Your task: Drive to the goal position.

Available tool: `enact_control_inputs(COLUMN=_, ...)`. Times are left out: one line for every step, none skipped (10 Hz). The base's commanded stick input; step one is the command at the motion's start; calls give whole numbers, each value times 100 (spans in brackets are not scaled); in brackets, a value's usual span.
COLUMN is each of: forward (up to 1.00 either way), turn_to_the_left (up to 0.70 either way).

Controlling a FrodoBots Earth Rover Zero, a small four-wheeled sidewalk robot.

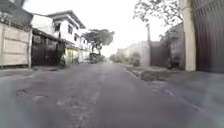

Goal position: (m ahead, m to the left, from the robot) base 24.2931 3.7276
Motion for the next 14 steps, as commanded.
enact_control_inputs(forward=100, turn_to_the_left=0)
enact_control_inputs(forward=100, turn_to_the_left=0)
enact_control_inputs(forward=100, turn_to_the_left=0)
enact_control_inputs(forward=100, turn_to_the_left=0)
enact_control_inputs(forward=100, turn_to_the_left=0)
enact_control_inputs(forward=100, turn_to_the_left=0)
enact_control_inputs(forward=100, turn_to_the_left=0)
enact_control_inputs(forward=100, turn_to_the_left=0)
enact_control_inputs(forward=100, turn_to_the_left=0)
enact_control_inputs(forward=100, turn_to_the_left=-1)
enact_control_inputs(forward=100, turn_to_the_left=-40)
enact_control_inputs(forward=100, turn_to_the_left=-40)
enact_control_inputs(forward=100, turn_to_the_left=-32)
enact_control_inputs(forward=100, turn_to_the_left=-5)
